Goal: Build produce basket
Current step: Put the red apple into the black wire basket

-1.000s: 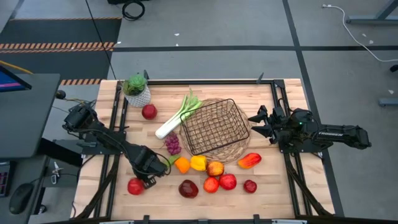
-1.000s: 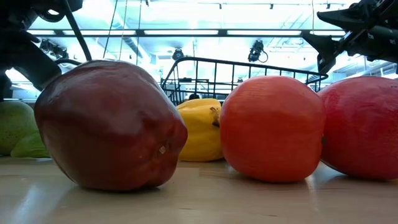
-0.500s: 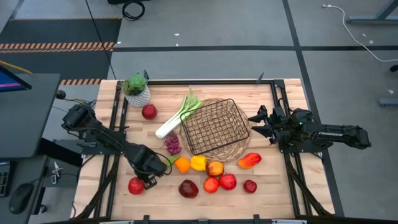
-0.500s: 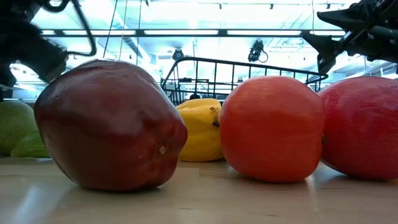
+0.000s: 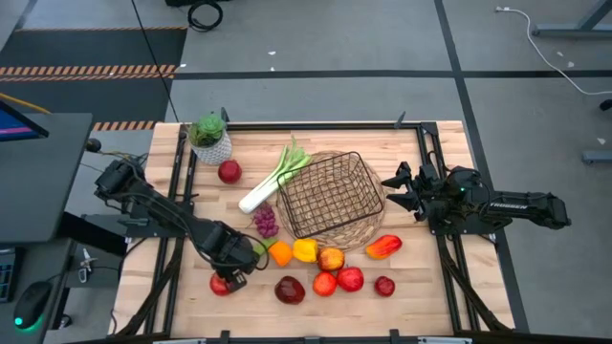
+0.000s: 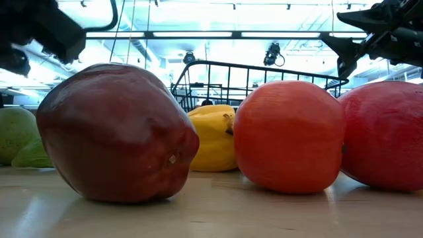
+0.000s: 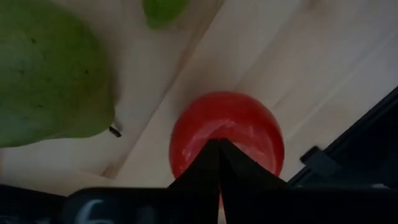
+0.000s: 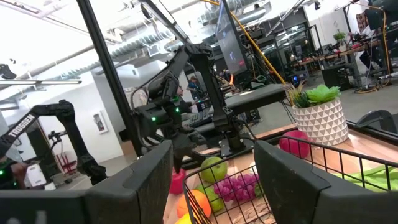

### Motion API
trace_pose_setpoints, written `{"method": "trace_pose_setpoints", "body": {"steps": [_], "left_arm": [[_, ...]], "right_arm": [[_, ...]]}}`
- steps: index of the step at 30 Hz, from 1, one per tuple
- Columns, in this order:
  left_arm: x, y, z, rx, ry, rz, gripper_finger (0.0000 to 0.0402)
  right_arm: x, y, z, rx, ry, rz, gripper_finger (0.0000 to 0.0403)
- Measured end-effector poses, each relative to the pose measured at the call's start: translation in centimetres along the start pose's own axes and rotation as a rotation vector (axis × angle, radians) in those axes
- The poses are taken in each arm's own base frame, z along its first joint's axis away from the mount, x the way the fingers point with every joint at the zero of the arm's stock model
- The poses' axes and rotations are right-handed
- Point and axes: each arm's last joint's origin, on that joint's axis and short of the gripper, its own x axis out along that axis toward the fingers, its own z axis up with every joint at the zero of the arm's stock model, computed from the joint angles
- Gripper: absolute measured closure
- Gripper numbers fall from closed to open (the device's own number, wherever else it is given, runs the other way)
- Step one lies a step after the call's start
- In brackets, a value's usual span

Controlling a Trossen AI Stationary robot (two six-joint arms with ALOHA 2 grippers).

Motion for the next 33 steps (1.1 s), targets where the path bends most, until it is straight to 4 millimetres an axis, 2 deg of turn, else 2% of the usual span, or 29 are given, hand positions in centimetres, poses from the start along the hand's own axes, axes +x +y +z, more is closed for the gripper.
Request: {"method": "trace_pose_setpoints", "body": {"steps": [10,18,26,33], "left_arm": [[-3.5,-0.7,0.6,0.041,-0.076,0.063,0.0401],[-7.0,-1.6,0.9,0.113,-0.203,0.109,0.0401],[-10.4,-2.3,1.5,0.297,-0.388,0.188,0.0401],[-12.1,-2.1,2.4,0.514,-0.522,0.337,0.0401]], "right_arm": [[0.0,0.0,0.0,0.0,0.001,0.0,0.0172],[0.0,0.0,0.0,0.0,0.0,0.0,0.0172],[0.0,0.0,0.0,0.0,0.0,0.0,0.0172],[0.0,0.0,0.0,0.0,0.0,0.0,0.0172]]}}
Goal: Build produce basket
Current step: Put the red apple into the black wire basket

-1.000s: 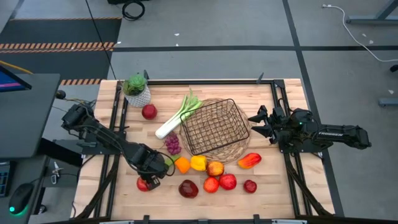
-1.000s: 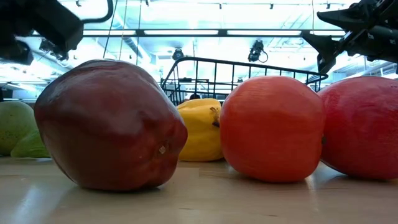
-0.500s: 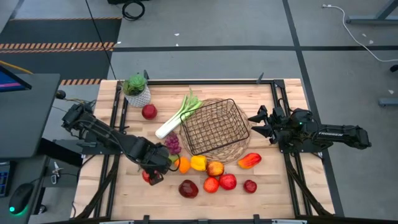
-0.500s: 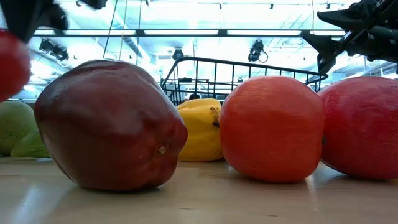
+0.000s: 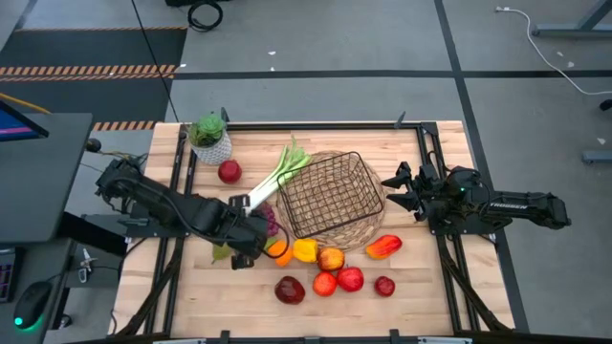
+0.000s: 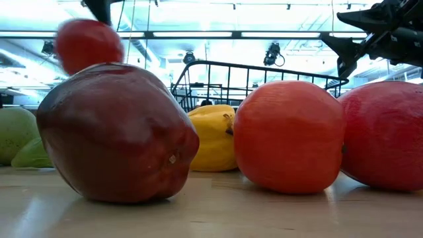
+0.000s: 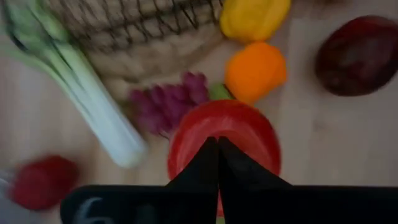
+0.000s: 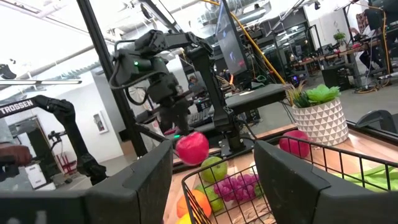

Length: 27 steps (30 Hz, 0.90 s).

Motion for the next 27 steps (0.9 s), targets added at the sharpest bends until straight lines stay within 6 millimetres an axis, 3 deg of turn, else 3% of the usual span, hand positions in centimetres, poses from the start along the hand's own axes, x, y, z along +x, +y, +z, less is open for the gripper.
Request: {"method": "trace_pose_setpoints", "body": {"steps": [11,21,27], "left_arm": [[0.1,1.4,1.7,0.544,-0.119,0.232,0.0401],[-0.2,1.6,2.5,0.781,-0.138,0.429,0.0401],[-0.4,1.3,2.8,0.813,-0.166,0.481,0.0401]], "right_arm": [[0.0,0.0,0.0,0.0,0.0,0.0,0.0172],[0.0,0.0,0.0,0.0,0.0,0.0,0.0172],[0.0,0.0,0.0,0.0,0.0,0.0,0.0172]]}}
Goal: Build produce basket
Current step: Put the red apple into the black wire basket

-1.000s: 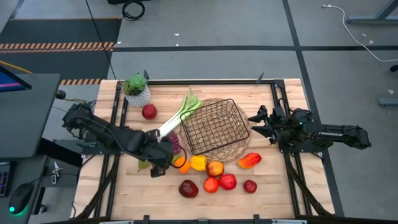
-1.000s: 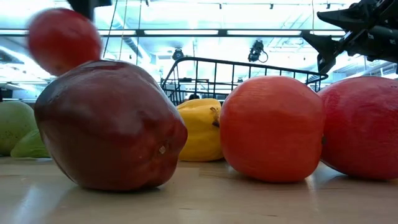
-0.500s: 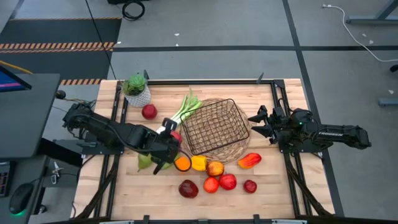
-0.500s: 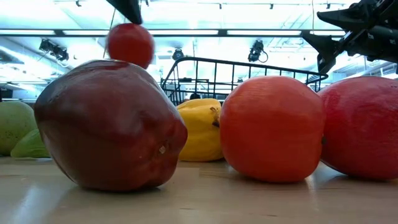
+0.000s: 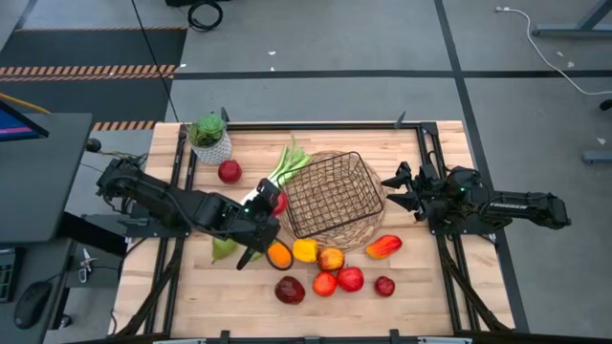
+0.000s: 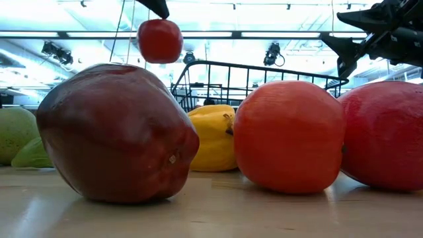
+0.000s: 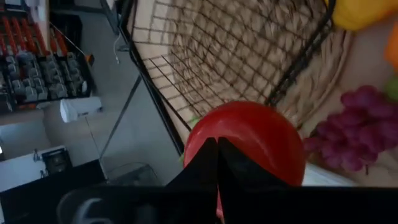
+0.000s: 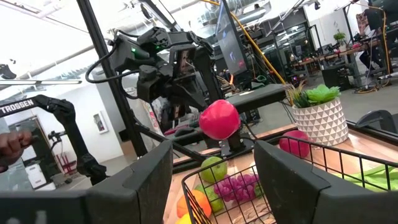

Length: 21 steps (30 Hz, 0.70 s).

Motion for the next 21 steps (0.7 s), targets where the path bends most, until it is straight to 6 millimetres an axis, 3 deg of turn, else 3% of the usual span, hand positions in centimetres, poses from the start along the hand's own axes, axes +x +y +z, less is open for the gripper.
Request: {"method": "trace_pose_setpoints", "body": {"steps": [7,14,21], "left_arm": [[-1.6,1.2,-0.2,-0.216,-0.112,0.033,0.0401],[-4.4,4.6,-3.4,-0.516,-0.288,0.003,0.0401],[-5.5,7.0,-6.3,-0.727,-0.377,-0.01,0.0401]], "right_arm": [[0.0,0.0,0.0,0.0,0.0,0.0,0.0172],[0.0,0.0,0.0,0.0,0.0,0.0,0.0172],[0.0,0.0,0.0,0.0,0.0,0.0,0.0172]]}}
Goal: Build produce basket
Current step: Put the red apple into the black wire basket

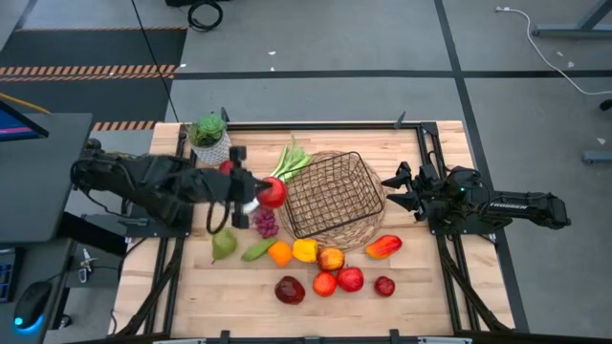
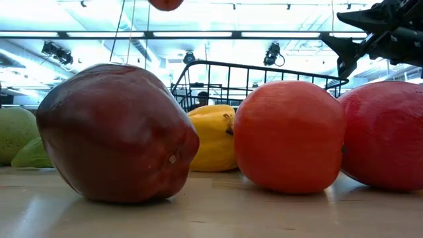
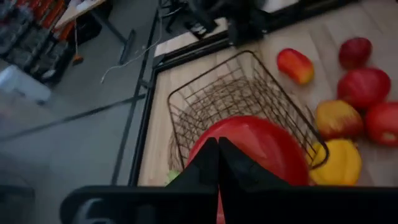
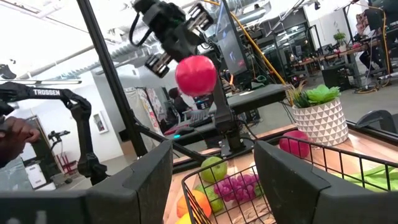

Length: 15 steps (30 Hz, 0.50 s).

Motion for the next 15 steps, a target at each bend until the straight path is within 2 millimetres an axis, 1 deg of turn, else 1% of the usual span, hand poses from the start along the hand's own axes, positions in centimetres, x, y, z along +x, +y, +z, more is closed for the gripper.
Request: {"method": "trace_pose_setpoints", "body": {"steps": [5,15], "left_arm": [[0.5,1.7,-0.4,-0.138,0.01,0.001,0.0401],[1.7,3.9,-0.7,-0.415,-0.004,-0.078,0.0401]], "right_arm": [[0.0,0.0,0.0,0.0,0.0,-0.001,0.0172],[0.0,0.0,0.0,0.0,0.001,0.0,0.0172]]}}
